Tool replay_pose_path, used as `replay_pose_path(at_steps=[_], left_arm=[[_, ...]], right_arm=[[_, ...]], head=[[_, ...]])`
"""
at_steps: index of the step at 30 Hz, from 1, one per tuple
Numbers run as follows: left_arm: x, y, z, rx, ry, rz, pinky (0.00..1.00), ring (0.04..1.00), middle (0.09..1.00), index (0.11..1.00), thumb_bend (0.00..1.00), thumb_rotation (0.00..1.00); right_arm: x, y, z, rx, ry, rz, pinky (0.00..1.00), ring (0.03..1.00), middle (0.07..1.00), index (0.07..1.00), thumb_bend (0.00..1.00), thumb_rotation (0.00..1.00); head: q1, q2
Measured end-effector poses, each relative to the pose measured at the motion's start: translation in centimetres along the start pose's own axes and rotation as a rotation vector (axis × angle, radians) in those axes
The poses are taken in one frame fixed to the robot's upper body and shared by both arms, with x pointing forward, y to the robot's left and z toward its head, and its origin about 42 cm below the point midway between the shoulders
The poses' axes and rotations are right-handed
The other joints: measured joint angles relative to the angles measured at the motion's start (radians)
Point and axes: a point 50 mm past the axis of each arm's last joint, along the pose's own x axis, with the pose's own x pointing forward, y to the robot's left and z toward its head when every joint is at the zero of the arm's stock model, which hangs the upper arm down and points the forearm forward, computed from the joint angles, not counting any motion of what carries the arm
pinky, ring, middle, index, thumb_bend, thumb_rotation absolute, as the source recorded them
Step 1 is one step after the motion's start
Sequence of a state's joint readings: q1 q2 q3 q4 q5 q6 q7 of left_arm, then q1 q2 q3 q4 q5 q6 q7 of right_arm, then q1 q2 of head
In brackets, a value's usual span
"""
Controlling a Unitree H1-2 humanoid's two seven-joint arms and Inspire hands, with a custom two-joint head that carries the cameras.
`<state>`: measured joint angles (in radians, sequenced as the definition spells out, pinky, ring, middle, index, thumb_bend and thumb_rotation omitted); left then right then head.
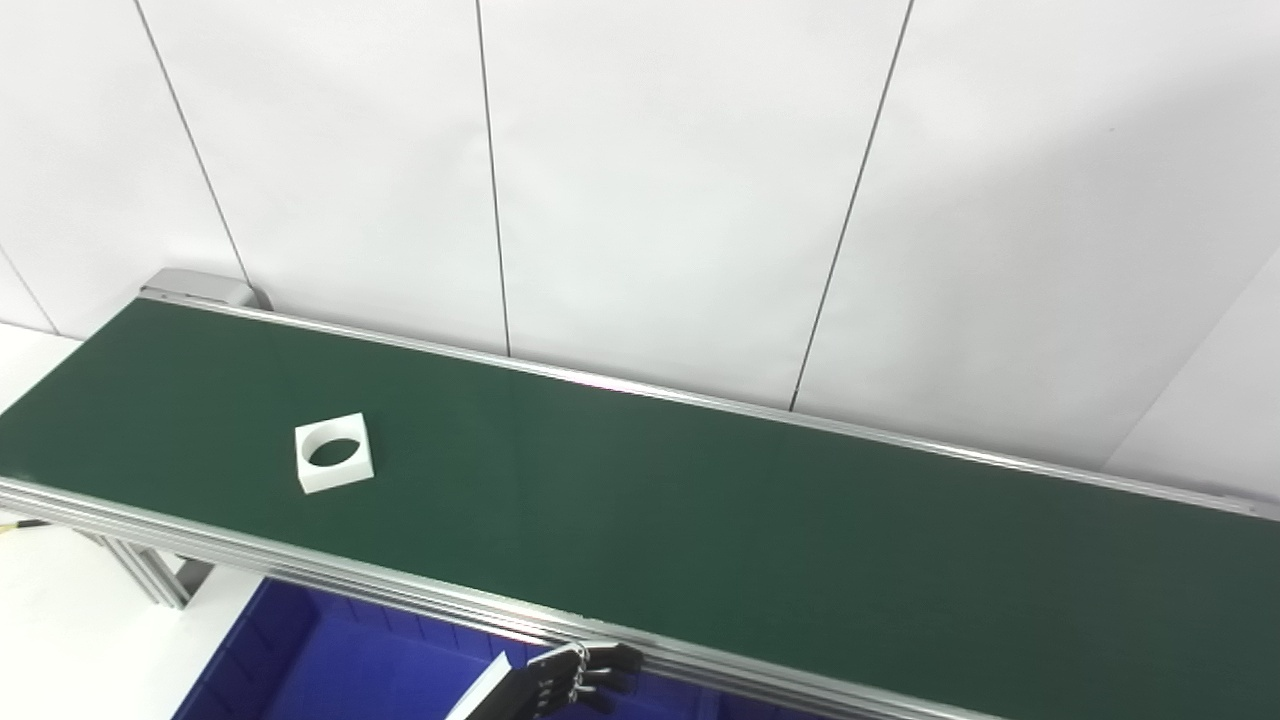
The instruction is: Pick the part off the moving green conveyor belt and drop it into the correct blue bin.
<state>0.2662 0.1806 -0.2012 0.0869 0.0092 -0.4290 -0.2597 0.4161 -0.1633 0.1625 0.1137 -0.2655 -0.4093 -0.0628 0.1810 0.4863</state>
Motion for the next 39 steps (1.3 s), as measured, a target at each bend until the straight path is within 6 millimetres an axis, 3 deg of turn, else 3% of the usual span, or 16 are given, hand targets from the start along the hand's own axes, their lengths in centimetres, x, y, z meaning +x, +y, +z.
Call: replay_pose_path(at_steps=[12,19,24,28,32,37,39], left_arm=[[1.1,4.1,6.4,0.092,-0.241,0.048,0.71,0.778,0.814,0.791,0.94,0.16],[2.8,7.0,9.0,0.219,-0.290,0.111,0.73,0.802,0.833,0.820,0.83,0.26],[4.4,8.5,11.5,0.357,-0.279,0.163,0.77,0.841,0.861,0.856,0.75,0.24],[5.4,9.8,12.4,0.415,-0.243,0.203,0.82,0.882,0.902,0.901,0.68,0.21],[6.0,11.0,12.9,0.478,-0.198,0.237,0.88,0.906,0.913,0.905,0.71,0.21],[7.0,12.9,12.5,0.575,-0.109,0.274,0.88,0.922,0.933,0.920,0.71,0.24],[7.2,13.5,12.3,0.601,-0.082,0.273,0.88,0.929,0.941,0.919,0.72,0.21]], right_arm=[[0.4,-0.2,-0.3,-0.006,0.001,-0.008,0.76,0.806,0.842,0.862,0.86,0.22],[0.6,-0.7,-0.5,-0.007,0.002,-0.008,0.76,0.801,0.839,0.857,0.85,0.21],[0.7,-0.7,-0.5,-0.001,0.001,-0.007,0.76,0.804,0.842,0.856,0.85,0.19],[0.9,-0.9,-0.5,0.006,-0.002,-0.012,0.77,0.810,0.840,0.855,0.85,0.21],[0.8,-1.1,-0.5,-0.001,-0.001,-0.012,0.76,0.798,0.830,0.852,0.85,0.21],[0.8,-1.5,-0.6,0.003,-0.001,-0.018,0.78,0.809,0.840,0.858,0.84,0.19],[0.9,-1.6,-0.6,0.010,-0.002,-0.021,0.79,0.807,0.839,0.858,0.84,0.19]], head=[[0.014,-0.006],[0.037,-0.009],[0.041,-0.005],[0.046,0.005],[0.055,0.008],[0.066,0.008],[0.075,0.009]])
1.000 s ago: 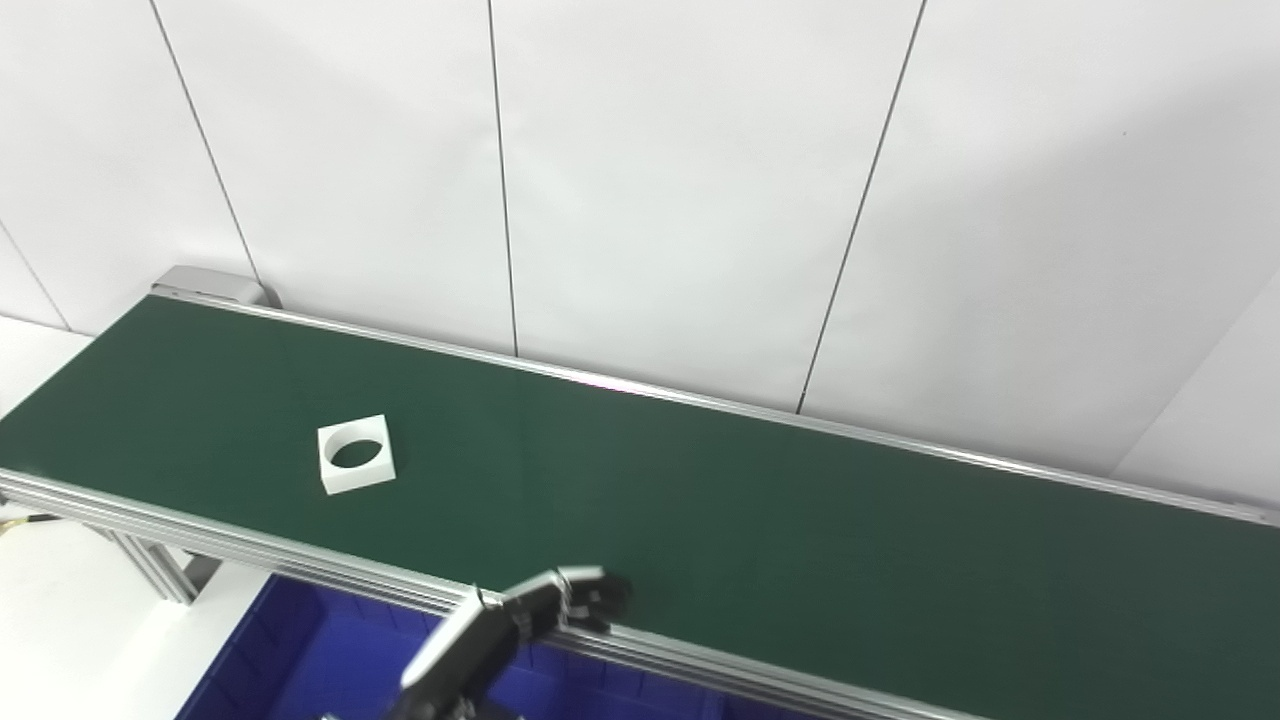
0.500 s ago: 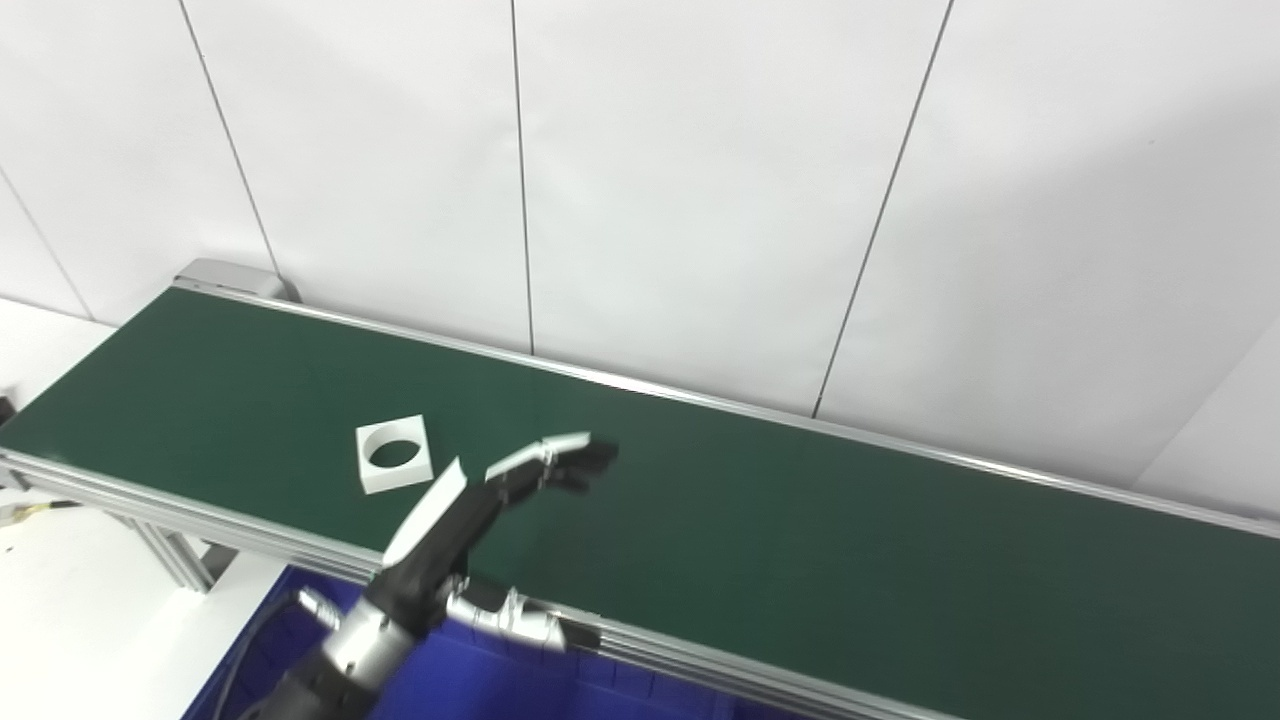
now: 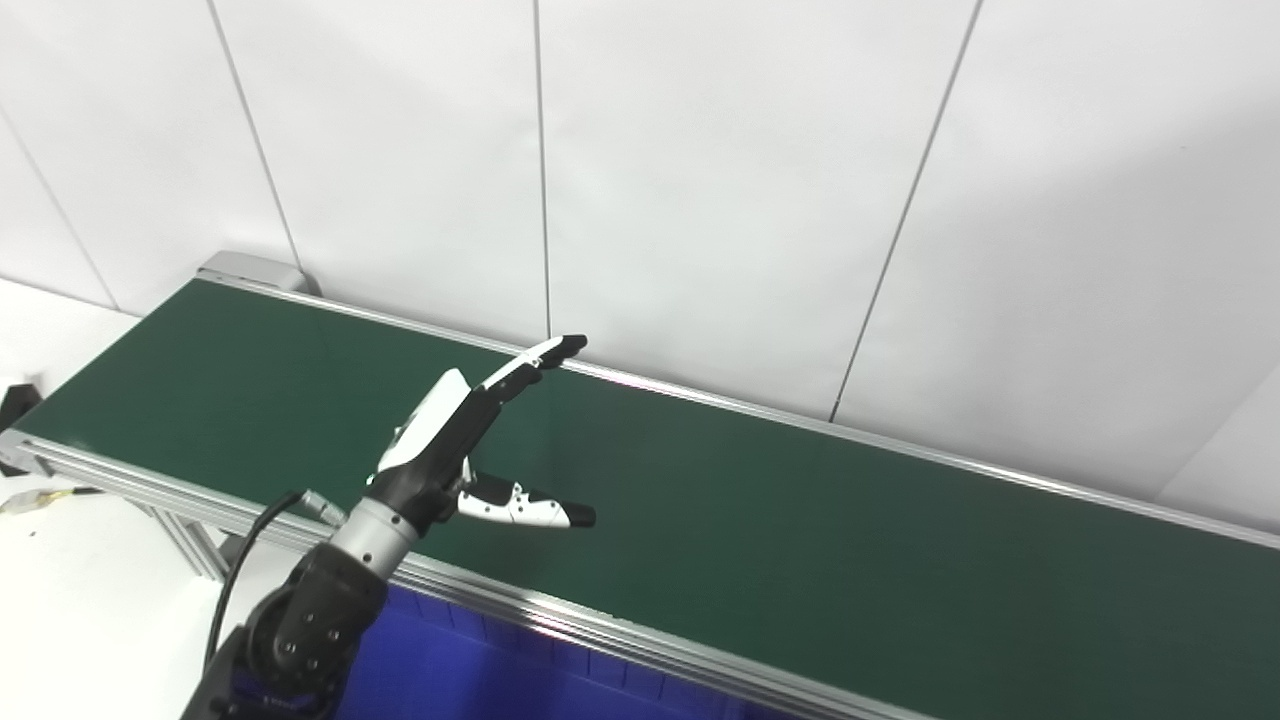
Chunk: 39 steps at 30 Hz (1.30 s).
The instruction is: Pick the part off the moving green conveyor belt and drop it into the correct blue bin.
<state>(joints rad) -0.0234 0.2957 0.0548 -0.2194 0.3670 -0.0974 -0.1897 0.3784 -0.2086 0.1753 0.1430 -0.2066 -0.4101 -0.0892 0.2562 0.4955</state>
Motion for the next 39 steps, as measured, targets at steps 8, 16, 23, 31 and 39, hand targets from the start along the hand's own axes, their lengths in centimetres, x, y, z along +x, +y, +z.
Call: replay_pose_path(at_steps=[8,16,23,31,39], left_arm=[[3.0,1.3,-3.4,0.140,0.086,-0.046,0.82,0.902,0.946,0.923,0.78,0.20],[4.9,1.1,-5.6,0.237,0.163,-0.083,0.83,0.924,0.961,0.930,0.80,0.18],[5.6,0.0,-7.9,0.341,0.244,-0.175,0.99,0.986,0.982,0.944,0.89,0.11],[5.8,-0.7,-8.7,0.410,0.324,-0.250,1.00,1.000,1.000,0.944,0.91,0.12],[5.5,-1.3,-9.2,0.505,0.373,-0.311,1.00,1.000,1.000,0.953,0.88,0.08]], right_arm=[[0.2,-0.1,0.0,0.000,-0.004,0.002,0.78,0.805,0.835,0.856,0.84,0.21],[0.5,0.1,0.1,0.001,-0.008,0.008,0.78,0.807,0.836,0.859,0.84,0.22],[0.5,0.0,-0.2,-0.003,-0.001,0.016,0.78,0.806,0.837,0.857,0.84,0.22],[0.6,0.1,-0.2,0.007,-0.002,0.016,0.78,0.802,0.830,0.854,0.84,0.21],[0.5,0.2,-0.1,0.007,-0.002,0.013,0.78,0.809,0.837,0.858,0.83,0.19]], head=[[0.009,-0.002],[0.015,-0.002],[0.021,-0.002],[0.026,-0.002],[0.031,-0.003]])
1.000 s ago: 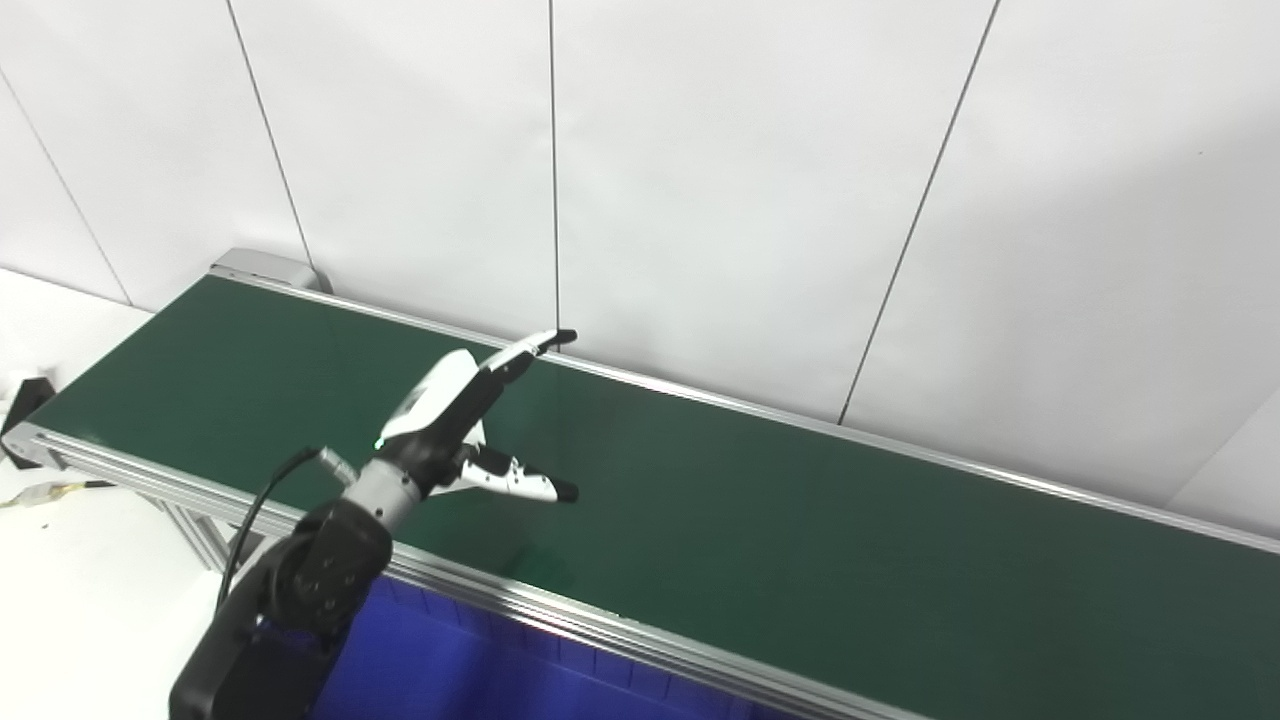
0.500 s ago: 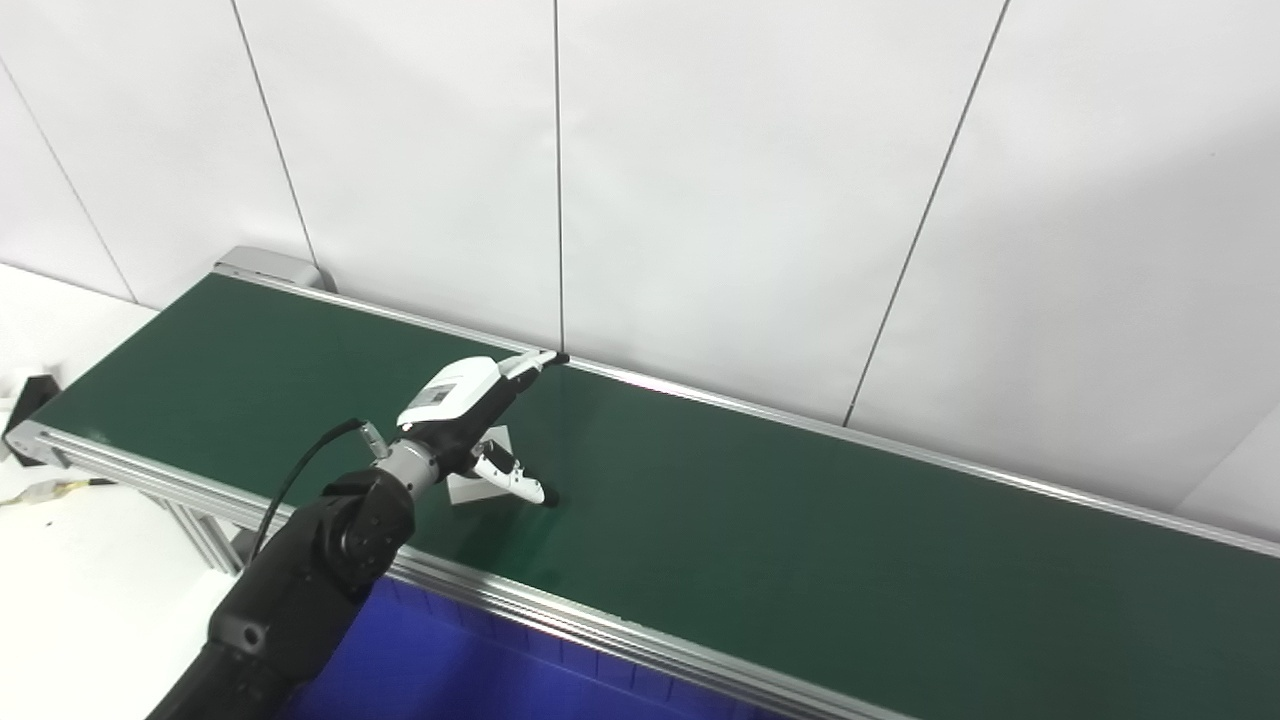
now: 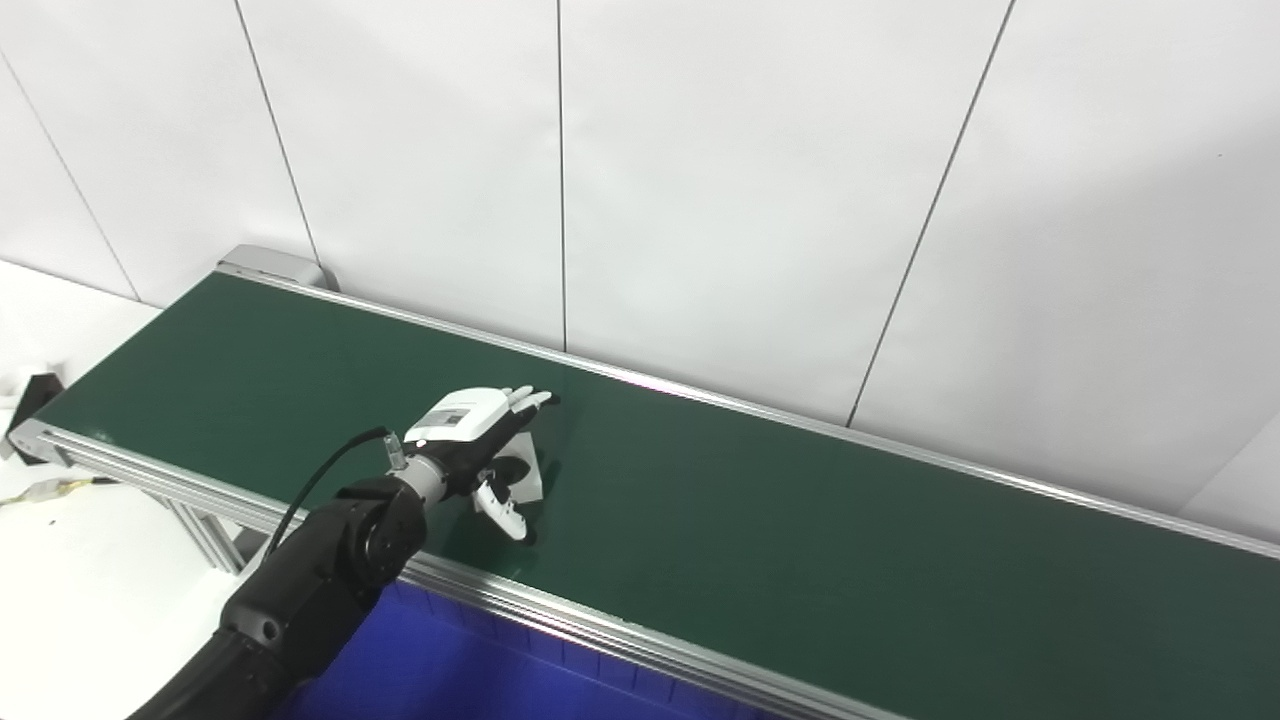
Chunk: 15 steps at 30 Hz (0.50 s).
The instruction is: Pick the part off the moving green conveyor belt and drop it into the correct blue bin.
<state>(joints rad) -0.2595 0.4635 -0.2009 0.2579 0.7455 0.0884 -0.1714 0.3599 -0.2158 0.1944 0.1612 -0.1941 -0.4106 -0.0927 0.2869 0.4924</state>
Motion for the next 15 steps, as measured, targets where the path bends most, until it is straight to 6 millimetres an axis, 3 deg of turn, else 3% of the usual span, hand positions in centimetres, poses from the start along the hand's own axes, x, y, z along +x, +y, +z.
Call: replay_pose_path(at_steps=[10,12,13,14,15], left_arm=[[0.13,-0.34,0.16,0.095,0.047,0.005,0.97,0.988,0.996,0.918,0.80,0.05],[0.19,-0.44,0.32,0.086,0.054,0.014,0.89,0.921,0.956,0.888,0.76,0.01],[0.23,-0.52,0.43,0.073,0.059,0.018,0.57,0.672,0.783,0.790,0.68,0.00],[0.28,-0.62,0.49,0.051,0.064,0.022,0.55,0.654,0.771,0.783,0.67,0.00],[0.31,-0.78,0.55,0.026,0.070,0.028,0.41,0.502,0.629,0.642,0.60,0.00]], right_arm=[[0.00,0.01,0.03,0.002,-0.001,0.000,0.77,0.802,0.835,0.856,0.83,0.22],[-0.05,0.00,0.00,0.002,0.000,0.000,0.77,0.801,0.836,0.857,0.83,0.22],[-0.06,-0.01,0.00,0.001,0.000,0.000,0.78,0.805,0.837,0.859,0.82,0.22],[-0.11,-0.01,-0.02,0.001,0.001,0.000,0.78,0.805,0.837,0.859,0.82,0.22],[-0.13,0.00,-0.02,0.001,0.002,0.000,0.79,0.809,0.839,0.860,0.82,0.21]], head=[[0.005,0.003],[0.005,0.005],[0.006,0.005],[0.006,0.005],[0.006,0.005]])
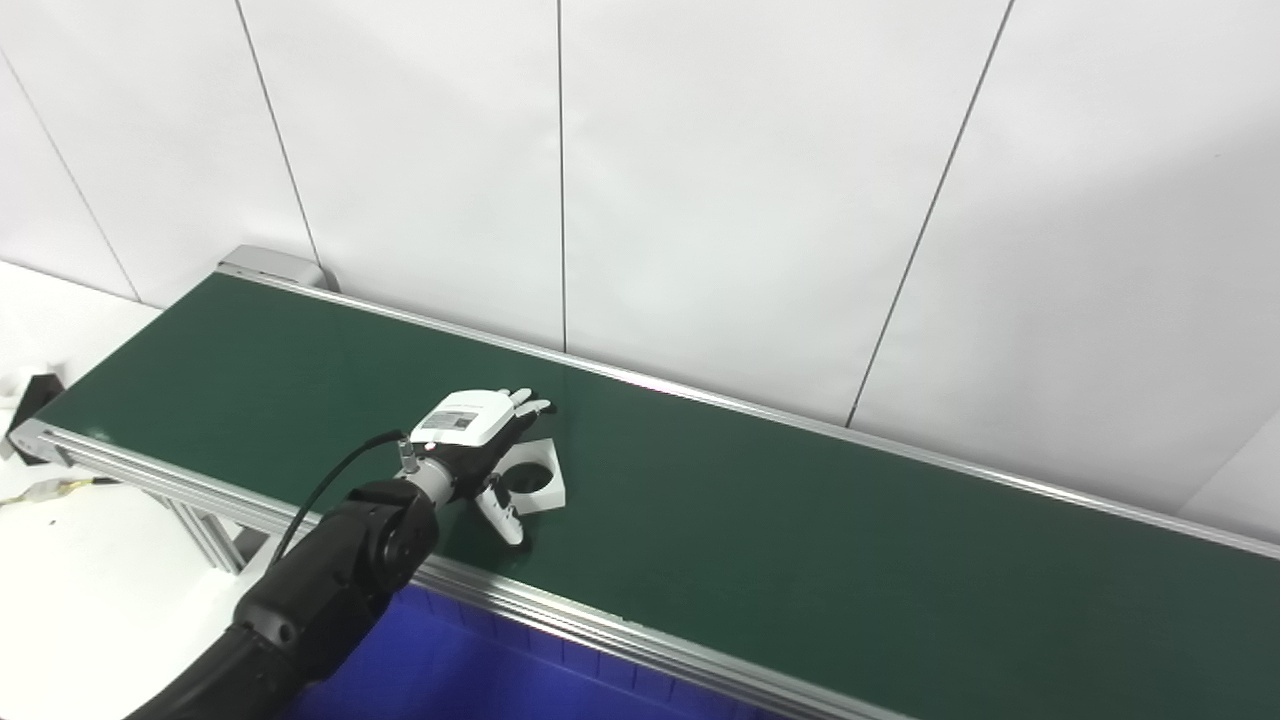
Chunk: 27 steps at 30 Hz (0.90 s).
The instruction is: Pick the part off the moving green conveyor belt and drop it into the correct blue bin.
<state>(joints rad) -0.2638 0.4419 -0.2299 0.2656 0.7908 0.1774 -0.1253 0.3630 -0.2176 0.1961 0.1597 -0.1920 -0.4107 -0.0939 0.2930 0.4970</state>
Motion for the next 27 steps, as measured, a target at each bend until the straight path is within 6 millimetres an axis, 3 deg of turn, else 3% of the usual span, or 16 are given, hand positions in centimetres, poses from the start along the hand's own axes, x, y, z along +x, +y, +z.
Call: replay_pose_path(at_steps=[2,4,13,22,27], left_arm=[[-0.1,-0.3,-0.2,-0.050,0.012,0.012,0.28,0.359,0.516,0.530,0.54,0.00],[-0.1,-0.6,-0.2,-0.071,0.015,0.026,0.26,0.350,0.424,0.524,0.51,0.00],[-0.1,-0.4,-0.6,-0.191,0.034,0.091,0.29,0.381,0.423,0.531,0.51,0.00],[-0.1,-0.8,-0.5,-0.246,0.019,0.096,0.32,0.409,0.435,0.520,0.52,0.00],[-1.9,0.0,-0.4,-0.381,-0.021,0.156,0.30,0.383,0.422,0.525,0.51,0.00]], right_arm=[[0.0,0.0,0.0,-0.001,-0.001,0.000,0.78,0.808,0.837,0.859,0.82,0.21],[0.0,0.0,0.1,-0.003,-0.002,0.000,0.79,0.806,0.838,0.861,0.82,0.21],[0.0,-0.1,0.2,0.010,-0.006,-0.001,0.81,0.816,0.844,0.866,0.81,0.19],[0.0,-0.1,0.5,0.011,-0.019,-0.003,0.79,0.813,0.844,0.868,0.81,0.23],[-0.3,0.1,0.5,0.004,-0.016,0.000,0.79,0.809,0.843,0.864,0.80,0.24]], head=[[0.000,0.002],[0.000,0.006],[0.000,0.012],[-0.009,0.026],[-0.040,0.048]])
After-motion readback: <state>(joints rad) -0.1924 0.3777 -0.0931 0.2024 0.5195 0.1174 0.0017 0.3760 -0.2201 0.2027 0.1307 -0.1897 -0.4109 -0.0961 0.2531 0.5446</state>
